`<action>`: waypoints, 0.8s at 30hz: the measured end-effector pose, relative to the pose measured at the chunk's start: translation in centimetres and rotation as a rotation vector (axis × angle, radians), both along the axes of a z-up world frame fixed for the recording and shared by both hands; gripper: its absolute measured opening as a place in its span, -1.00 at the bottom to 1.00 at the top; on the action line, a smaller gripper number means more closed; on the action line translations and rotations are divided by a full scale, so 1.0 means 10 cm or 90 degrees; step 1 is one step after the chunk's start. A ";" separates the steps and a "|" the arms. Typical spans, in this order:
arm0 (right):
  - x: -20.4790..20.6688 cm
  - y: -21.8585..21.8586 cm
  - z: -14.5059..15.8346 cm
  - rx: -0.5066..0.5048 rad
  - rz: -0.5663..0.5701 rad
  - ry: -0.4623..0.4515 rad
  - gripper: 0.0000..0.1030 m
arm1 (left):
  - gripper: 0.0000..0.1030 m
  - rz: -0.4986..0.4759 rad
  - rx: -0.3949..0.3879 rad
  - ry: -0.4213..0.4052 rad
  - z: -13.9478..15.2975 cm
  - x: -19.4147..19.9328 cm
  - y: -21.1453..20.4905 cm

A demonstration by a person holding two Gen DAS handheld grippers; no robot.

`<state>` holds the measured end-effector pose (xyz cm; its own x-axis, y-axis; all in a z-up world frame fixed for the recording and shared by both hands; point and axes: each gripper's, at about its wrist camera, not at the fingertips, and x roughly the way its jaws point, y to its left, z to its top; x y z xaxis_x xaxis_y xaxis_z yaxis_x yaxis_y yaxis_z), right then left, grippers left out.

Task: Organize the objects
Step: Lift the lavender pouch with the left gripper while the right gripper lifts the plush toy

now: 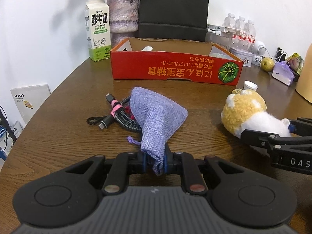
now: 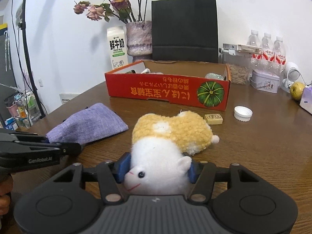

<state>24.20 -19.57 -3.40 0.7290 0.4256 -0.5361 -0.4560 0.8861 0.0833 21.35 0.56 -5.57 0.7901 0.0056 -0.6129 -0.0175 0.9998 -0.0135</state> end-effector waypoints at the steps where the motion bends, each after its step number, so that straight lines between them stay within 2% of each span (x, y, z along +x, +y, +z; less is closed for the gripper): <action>1: 0.00 0.00 0.00 0.002 0.001 -0.001 0.07 | -0.70 0.001 0.002 -0.002 0.01 -0.01 0.00; 12: -0.08 -0.01 0.09 0.015 0.011 -0.018 0.06 | -0.71 -0.005 0.008 -0.018 0.13 -0.05 -0.06; 19: -0.07 0.00 0.05 0.006 0.021 0.005 0.06 | -0.70 -0.010 0.012 0.015 0.11 -0.04 -0.05; 22: -0.04 0.00 0.03 -0.001 0.027 0.022 0.10 | -0.57 -0.013 0.008 0.049 0.05 -0.01 -0.03; 24: -0.02 0.00 0.01 -0.005 0.031 0.035 0.11 | -0.27 -0.012 0.010 0.054 0.03 -0.01 -0.01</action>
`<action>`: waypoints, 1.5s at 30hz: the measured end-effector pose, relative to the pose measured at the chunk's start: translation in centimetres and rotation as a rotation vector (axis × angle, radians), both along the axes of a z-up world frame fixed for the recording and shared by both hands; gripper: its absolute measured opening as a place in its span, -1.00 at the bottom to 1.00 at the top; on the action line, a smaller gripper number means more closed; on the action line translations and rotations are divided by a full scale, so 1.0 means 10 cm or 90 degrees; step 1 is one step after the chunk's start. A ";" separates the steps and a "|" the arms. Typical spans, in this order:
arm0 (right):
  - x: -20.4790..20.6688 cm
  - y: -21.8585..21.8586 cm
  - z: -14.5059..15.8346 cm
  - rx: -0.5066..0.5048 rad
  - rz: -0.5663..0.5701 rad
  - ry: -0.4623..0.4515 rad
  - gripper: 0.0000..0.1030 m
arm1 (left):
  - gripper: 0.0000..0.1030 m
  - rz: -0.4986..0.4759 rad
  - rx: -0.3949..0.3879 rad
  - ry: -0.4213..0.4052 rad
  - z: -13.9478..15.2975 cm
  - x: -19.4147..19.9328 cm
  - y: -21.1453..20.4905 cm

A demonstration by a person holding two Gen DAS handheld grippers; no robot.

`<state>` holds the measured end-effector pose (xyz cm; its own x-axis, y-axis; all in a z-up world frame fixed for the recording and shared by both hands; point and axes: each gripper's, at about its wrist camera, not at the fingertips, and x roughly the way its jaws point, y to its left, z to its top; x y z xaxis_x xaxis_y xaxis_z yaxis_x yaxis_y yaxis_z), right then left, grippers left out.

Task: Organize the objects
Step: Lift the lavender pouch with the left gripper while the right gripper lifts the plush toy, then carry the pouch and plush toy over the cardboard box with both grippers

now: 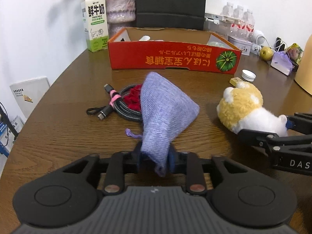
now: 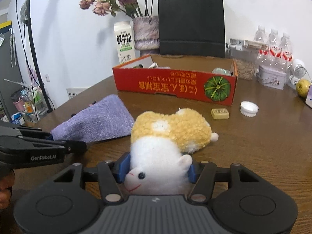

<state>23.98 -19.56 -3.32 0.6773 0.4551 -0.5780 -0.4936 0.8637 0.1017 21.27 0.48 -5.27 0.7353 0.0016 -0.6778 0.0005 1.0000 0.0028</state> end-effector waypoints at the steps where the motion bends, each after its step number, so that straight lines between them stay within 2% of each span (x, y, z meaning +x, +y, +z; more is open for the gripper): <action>1: 0.01 0.00 -0.01 -0.001 0.002 0.005 0.11 | -0.19 -0.003 0.002 0.002 0.00 0.00 0.00; 3: 0.02 0.00 -0.02 -0.006 0.005 0.012 0.11 | 0.25 -0.008 0.002 0.008 0.01 0.00 -0.01; 5: 0.03 0.00 -0.01 -0.009 0.005 0.014 0.11 | 0.42 -0.007 0.015 0.014 0.02 0.03 -0.03; 7: 0.05 0.01 -0.01 -0.012 0.002 0.015 0.12 | 0.35 -0.012 0.028 0.013 0.03 0.06 -0.07; 8: 0.05 0.01 -0.01 -0.014 0.002 0.015 0.12 | 0.12 -0.015 0.028 0.014 0.04 0.07 -0.08; 9: 0.06 0.02 -0.01 -0.018 0.003 0.016 0.12 | -0.21 -0.017 0.028 0.017 0.04 0.08 -0.10; 11: 0.06 0.03 -0.01 -0.025 0.004 0.018 0.12 | -0.49 -0.029 0.026 0.022 0.04 0.11 -0.12; 15: 0.09 0.06 -0.02 -0.041 0.013 0.023 0.12 | -0.68 -0.047 0.040 0.018 0.06 0.12 -0.17; 19: 0.06 0.05 0.02 -0.040 0.019 0.009 0.03 | -0.73 -0.063 0.044 0.007 0.11 0.05 -0.19; 29: -0.04 0.01 0.18 -0.028 0.027 -0.026 0.00 | -0.73 -0.079 0.051 -0.020 0.31 -0.07 -0.23; 45: 0.03 0.06 0.41 -0.013 0.024 -0.068 0.00 | -0.73 -0.070 0.043 -0.046 0.51 0.07 -0.22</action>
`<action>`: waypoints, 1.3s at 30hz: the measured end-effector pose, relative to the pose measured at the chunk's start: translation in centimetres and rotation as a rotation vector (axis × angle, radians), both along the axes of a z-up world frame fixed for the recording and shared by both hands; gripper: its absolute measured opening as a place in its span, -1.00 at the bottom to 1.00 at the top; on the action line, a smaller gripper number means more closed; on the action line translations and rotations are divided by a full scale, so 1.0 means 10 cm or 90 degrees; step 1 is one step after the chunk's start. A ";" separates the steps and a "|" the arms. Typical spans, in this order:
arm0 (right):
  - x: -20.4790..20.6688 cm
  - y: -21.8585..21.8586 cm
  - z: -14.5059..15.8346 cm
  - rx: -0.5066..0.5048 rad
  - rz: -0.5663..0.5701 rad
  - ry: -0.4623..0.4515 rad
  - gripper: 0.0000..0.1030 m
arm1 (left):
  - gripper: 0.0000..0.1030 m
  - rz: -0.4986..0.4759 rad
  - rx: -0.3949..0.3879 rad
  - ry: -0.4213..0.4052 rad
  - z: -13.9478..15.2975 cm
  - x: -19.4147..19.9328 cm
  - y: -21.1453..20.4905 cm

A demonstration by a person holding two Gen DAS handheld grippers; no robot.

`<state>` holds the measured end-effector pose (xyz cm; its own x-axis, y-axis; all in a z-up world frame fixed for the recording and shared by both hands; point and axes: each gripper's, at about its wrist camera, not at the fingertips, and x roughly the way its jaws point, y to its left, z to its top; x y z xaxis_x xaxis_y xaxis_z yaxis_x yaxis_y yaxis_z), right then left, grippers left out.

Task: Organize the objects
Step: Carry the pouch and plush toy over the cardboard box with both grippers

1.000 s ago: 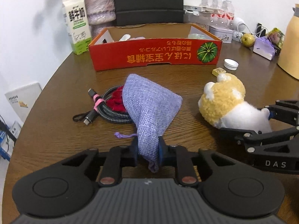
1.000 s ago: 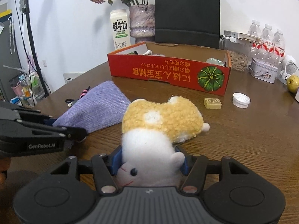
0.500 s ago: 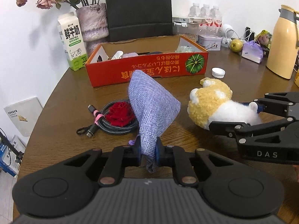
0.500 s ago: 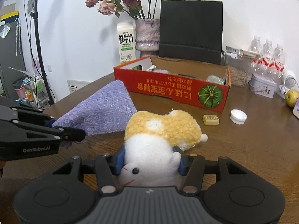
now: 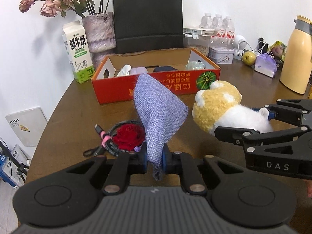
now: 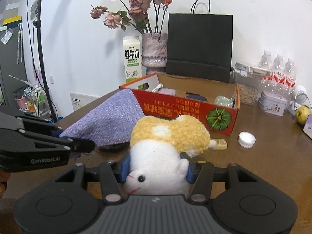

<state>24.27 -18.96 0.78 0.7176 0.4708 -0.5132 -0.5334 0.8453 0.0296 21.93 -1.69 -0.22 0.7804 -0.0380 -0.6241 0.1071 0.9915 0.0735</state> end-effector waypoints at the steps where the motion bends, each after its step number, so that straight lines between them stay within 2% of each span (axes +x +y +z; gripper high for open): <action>1: 0.02 0.01 0.02 0.001 0.000 -0.003 0.00 | -0.73 0.000 0.000 -0.001 0.01 0.02 -0.01; 18: 0.59 0.13 0.28 0.031 -0.013 -0.049 0.00 | -0.73 0.007 -0.019 -0.029 0.25 0.71 0.00; 39: 1.56 0.20 0.29 0.065 -0.035 -0.083 0.00 | -0.73 0.029 -0.056 -0.059 0.35 1.69 0.00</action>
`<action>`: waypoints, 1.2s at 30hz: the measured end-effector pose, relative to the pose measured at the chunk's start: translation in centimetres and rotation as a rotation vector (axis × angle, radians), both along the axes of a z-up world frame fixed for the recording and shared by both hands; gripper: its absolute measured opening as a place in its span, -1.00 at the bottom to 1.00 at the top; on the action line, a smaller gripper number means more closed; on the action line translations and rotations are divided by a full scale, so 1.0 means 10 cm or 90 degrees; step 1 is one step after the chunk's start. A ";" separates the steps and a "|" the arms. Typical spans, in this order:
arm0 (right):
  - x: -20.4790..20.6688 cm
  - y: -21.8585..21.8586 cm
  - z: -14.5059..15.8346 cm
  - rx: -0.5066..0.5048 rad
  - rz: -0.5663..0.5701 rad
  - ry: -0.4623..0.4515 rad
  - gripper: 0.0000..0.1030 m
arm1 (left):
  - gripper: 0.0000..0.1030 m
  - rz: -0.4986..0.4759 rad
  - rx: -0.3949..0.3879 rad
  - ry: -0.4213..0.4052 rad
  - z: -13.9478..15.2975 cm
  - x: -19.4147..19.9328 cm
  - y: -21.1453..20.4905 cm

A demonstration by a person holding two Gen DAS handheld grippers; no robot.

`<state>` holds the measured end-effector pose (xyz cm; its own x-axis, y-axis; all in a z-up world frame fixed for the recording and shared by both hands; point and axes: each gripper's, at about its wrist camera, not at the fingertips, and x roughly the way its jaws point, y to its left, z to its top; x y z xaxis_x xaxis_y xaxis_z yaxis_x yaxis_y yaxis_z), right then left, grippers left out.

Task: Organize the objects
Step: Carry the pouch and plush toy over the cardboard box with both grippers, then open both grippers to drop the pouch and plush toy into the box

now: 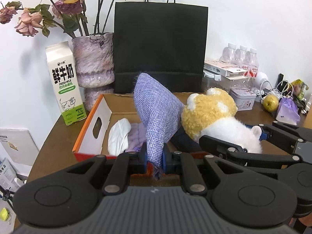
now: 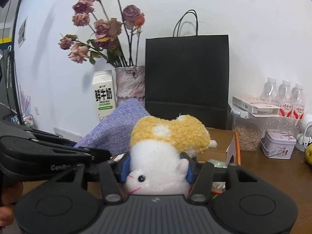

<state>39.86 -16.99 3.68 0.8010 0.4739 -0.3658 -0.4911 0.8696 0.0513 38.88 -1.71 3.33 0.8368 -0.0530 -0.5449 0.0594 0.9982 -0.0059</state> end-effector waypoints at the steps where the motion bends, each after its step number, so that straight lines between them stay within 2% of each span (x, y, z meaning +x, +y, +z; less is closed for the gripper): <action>1: 0.05 0.00 -0.01 0.002 -0.002 0.000 0.00 | -0.73 0.000 -0.002 -0.003 -0.01 0.04 0.00; 12: 0.50 0.02 -0.07 0.010 -0.015 -0.001 0.00 | -0.73 0.017 -0.028 -0.030 -0.11 0.42 0.00; 17: 0.65 0.07 -0.07 0.011 -0.013 -0.004 0.00 | -0.73 0.026 -0.064 -0.048 -0.15 0.54 0.11; 23: 0.79 0.16 -0.11 0.004 -0.009 -0.001 0.00 | -0.73 0.028 -0.082 -0.020 -0.24 0.72 0.22; 36: 1.07 0.19 -0.20 0.000 -0.024 0.022 0.00 | -0.73 0.042 -0.086 0.013 -0.39 1.04 0.29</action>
<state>50.60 -15.09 1.66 0.8052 0.4434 -0.3938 -0.4557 0.8876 0.0676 49.23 1.21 -0.57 0.8296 -0.0724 -0.5536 -0.0073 0.9900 -0.1405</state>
